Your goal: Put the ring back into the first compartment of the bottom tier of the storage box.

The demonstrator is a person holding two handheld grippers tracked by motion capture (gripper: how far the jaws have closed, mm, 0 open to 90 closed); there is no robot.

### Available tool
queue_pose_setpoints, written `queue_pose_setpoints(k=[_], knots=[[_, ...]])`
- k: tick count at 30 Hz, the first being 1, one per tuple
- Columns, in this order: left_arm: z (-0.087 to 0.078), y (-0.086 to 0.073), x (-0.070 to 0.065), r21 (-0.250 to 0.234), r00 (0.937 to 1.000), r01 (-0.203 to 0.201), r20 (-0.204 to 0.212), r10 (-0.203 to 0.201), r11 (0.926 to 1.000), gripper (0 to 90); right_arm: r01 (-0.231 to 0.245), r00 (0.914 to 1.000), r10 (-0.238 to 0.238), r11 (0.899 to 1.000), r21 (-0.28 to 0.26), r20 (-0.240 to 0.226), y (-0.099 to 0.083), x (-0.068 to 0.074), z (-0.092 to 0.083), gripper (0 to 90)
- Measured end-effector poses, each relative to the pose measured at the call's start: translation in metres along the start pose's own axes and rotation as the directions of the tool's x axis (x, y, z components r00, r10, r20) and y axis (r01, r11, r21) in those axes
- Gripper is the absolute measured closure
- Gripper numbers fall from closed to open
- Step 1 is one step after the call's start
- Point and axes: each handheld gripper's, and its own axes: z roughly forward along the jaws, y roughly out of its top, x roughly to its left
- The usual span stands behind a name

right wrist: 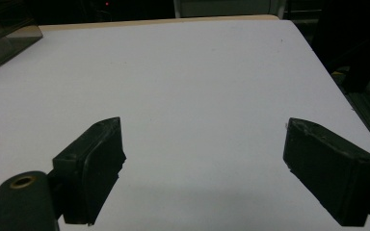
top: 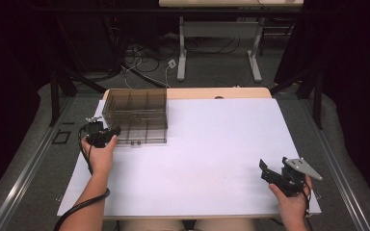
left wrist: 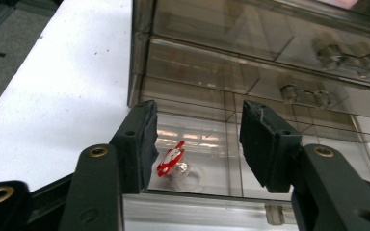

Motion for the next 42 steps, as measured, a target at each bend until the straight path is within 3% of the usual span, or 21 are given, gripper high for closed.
queue_pose_setpoints(k=[1, 3, 4, 6, 14, 15, 17, 18, 25, 27, 29, 30, 31, 32, 35, 36, 42], knots=[[-0.001, 0.000, -0.001, 0.000, 1.0000, -0.005, 0.007, 0.005, 1.0000, 45.7, -0.002, 0.9999, 0.002, 1.000, -0.010, 0.015, 0.000, 0.001, 0.001, 13.5], [-0.002, -0.001, -0.002, -0.005, 0.9998, -0.012, 0.016, 0.012, 0.9999, 44.6, 0.005, 1.0000, -0.005, 1.000, 0.020, 0.001, 0.001, 0.000, -0.002, 13.5], [-0.002, -0.001, -0.003, -0.005, 0.9997, -0.010, 0.023, 0.011, 0.9999, 44.4, 0.000, 0.9999, 0.000, 1.000, -0.008, 0.011, 0.000, 0.001, 0.000, 13.5], [-0.003, -0.002, -0.004, -0.013, 0.9994, -0.017, 0.031, 0.017, 0.9998, 43.4, 0.001, 0.9999, -0.001, 1.000, -0.007, 0.016, -0.001, 0.001, 0.001, 13.5], [-0.008, -0.003, -0.012, -0.042, 0.9953, -0.080, 0.052, 0.082, 0.9959, 38.1, 0.000, 1.0000, 0.000, 1.000, 0.001, 0.001, 0.000, 0.000, 0.000, 13.5], [-0.009, -0.003, -0.013, -0.058, 0.9942, -0.091, 0.052, 0.094, 0.9941, 37.2, -0.007, 0.9999, 0.007, 0.999, -0.033, 0.011, -0.001, 0.001, 0.003, 13.5], [-0.010, -0.003, -0.016, -0.071, 0.9916, -0.102, 0.073, 0.107, 0.9923, 36.9, -0.007, 0.9999, 0.008, 0.999, -0.032, 0.013, -0.001, 0.001, 0.003, 13.5], [-0.011, -0.003, -0.017, -0.079, 0.9901, -0.108, 0.082, 0.114, 0.9910, 36.4, -0.002, 1.0000, 0.002, 1.000, -0.010, 0.006, -0.001, 0.001, 0.001, 13.5], [-0.019, -0.003, -0.025, -0.122, 0.9778, -0.145, 0.134, 0.161, 0.9819, 32.9, -0.004, 1.0000, 0.005, 1.000, -0.009, 0.007, -0.001, 0.001, 0.001, 13.5], [-0.021, -0.003, -0.027, -0.142, 0.9715, -0.168, 0.144, 0.188, 0.9754, 31.0, -0.011, 0.9998, 0.012, 0.999, -0.033, 0.013, -0.002, 0.001, 0.003, 13.5], [-0.024, -0.005, -0.030, -0.154, 0.9661, -0.189, 0.148, 0.212, 0.9699, 30.6, -0.006, 1.0000, 0.006, 1.000, -0.010, 0.007, -0.001, 0.001, 0.001, 13.5], [-0.026, -0.006, -0.031, -0.156, 0.9642, -0.192, 0.153, 0.216, 0.9688, 30.2, -0.012, 0.9999, 0.012, 0.999, -0.034, 0.009, -0.001, 0.002, 0.003, 13.5], [-0.027, -0.006, -0.032, -0.156, 0.9630, -0.191, 0.161, 0.216, 0.9690, 30.1, -0.006, 0.9999, 0.006, 1.000, -0.020, 0.016, -0.001, 0.002, 0.002, 13.5], [-0.029, -0.007, -0.033, -0.156, 0.9607, -0.193, 0.171, 0.219, 0.9688, 30.0, 0.004, 1.0000, -0.005, 1.000, 0.026, 0.007, 0.000, 0.001, -0.001, 13.5], [-0.034, -0.011, -0.037, -0.156, 0.9570, -0.181, 0.199, 0.211, 0.9710, 29.0, -0.005, 0.9998, 0.005, 1.000, -0.020, 0.018, -0.001, 0.001, 0.002, 13.5], [-0.037, -0.012, -0.038, -0.158, 0.9555, -0.180, 0.207, 0.211, 0.9709, 28.2, -0.001, 1.0000, 0.001, 1.000, 0.007, 0.006, 0.000, 0.001, -0.001, 13.5], [-0.050, -0.022, -0.043, -0.179, 0.9419, -0.195, 0.240, 0.235, 0.9643, 16.7, -0.003, 1.0000, 0.003, 1.000, -0.001, 0.004, 0.000, 0.001, -0.001, 13.5]])
